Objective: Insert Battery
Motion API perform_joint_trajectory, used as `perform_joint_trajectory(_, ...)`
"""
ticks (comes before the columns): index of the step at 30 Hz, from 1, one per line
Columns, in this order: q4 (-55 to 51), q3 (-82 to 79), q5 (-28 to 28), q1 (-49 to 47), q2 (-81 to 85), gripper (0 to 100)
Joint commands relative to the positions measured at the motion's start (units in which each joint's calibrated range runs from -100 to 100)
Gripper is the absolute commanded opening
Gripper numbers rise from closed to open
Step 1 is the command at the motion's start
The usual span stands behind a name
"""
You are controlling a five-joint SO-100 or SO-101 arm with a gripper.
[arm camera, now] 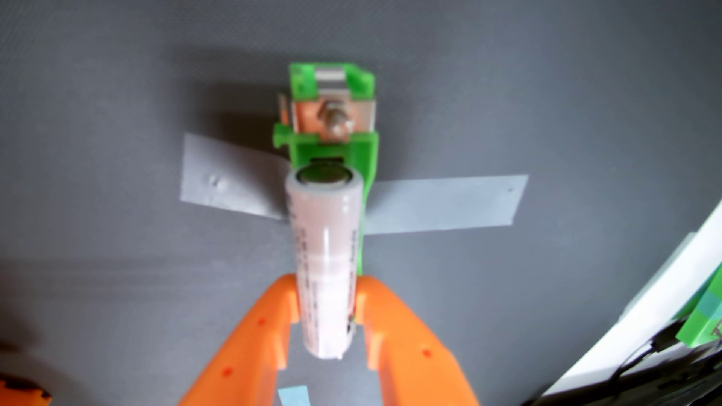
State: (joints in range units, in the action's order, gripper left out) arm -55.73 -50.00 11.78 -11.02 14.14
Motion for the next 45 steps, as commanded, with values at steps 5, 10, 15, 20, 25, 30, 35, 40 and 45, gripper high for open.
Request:
perform_joint_trajectory(5,-0.2,-0.2,0.1,-0.4,1.7,14)
perform_joint_trajectory(10,-0.2,-0.2,0.1,-0.4,1.7,15)
perform_joint_trajectory(15,-0.2,0.6,0.2,-1.1,1.7,15)
perform_joint_trajectory(20,-0.2,0.7,0.2,-6.7,1.7,14)
perform_joint_trajectory(25,-1.7,2.7,0.2,-6.5,1.7,14)
perform_joint_trajectory(30,-9.6,9.3,0.3,-6.2,1.7,12)
perform_joint_trajectory(35,-11.2,10.5,0.3,-6.1,1.7,2)
perform_joint_trajectory(40,-11.2,11.1,0.3,-2.8,1.7,2)
perform_joint_trajectory(45,-9.7,11.4,-0.1,3.3,1.7,2)
